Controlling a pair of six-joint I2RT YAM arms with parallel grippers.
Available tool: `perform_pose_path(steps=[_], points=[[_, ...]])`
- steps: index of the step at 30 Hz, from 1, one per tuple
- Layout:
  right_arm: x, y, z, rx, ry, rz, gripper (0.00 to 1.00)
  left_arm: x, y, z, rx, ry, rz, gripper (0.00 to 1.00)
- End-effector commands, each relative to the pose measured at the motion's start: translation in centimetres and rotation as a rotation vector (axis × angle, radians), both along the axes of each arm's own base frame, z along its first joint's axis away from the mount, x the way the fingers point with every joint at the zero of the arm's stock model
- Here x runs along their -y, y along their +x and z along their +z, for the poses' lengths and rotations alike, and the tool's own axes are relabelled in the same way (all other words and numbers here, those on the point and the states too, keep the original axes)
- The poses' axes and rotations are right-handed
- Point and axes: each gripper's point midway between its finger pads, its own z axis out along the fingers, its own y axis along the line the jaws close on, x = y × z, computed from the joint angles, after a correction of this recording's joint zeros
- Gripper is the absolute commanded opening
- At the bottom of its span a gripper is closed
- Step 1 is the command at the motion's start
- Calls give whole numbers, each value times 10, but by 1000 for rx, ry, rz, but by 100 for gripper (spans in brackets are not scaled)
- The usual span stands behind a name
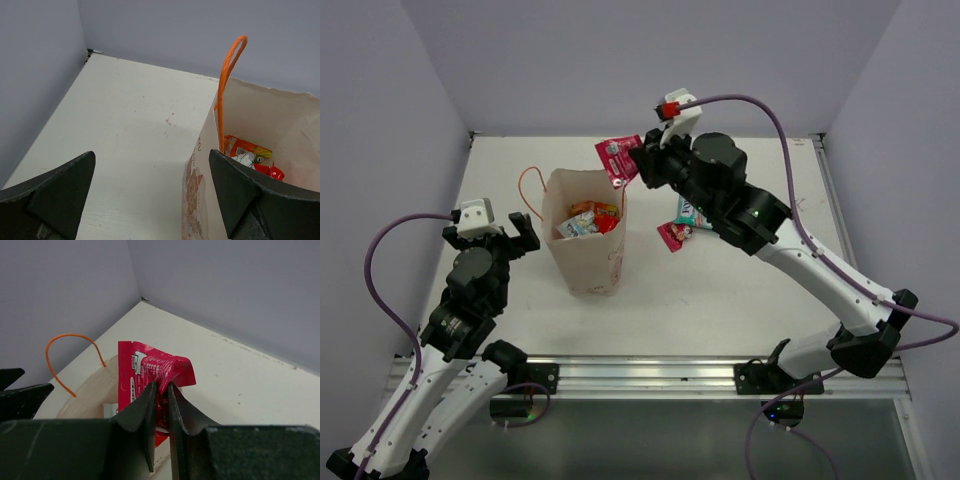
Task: Place the snacks into the paper bag
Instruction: Place the snack in the paper bag.
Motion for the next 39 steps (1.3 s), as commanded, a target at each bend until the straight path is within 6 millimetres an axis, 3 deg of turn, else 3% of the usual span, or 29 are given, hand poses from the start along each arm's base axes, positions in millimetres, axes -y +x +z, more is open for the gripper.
perform_pose_path(steps=[1, 7, 13, 14, 24, 28, 35, 38, 39], points=[[-25, -8, 34, 154, -53, 55, 0, 1, 2, 8, 44, -28, 0, 100], [-67, -13, 21, 207, -165, 118, 0, 1, 1, 9, 46, -30, 0, 100], [-94, 4, -13, 181, -270, 118, 0, 0, 1, 9, 48, -30, 0, 100], [-100, 10, -27, 167, -305, 119, 0, 1, 1, 9, 49, -31, -1, 100], [-121, 31, -75, 123, -403, 93, 0, 1, 1, 8, 46, -30, -3, 100], [-131, 36, -106, 84, -460, 120, 0, 1, 1, 9, 48, -31, -4, 100], [-147, 39, -129, 16, -448, 179, 0, 1, 1, 9, 48, -31, -4, 100], [-149, 44, -135, -4, -433, 188, 16, 1, 1, 9, 48, -31, -4, 100], [-149, 47, -137, -9, -433, 185, 26, 1, 1, 9, 49, -31, -4, 100]])
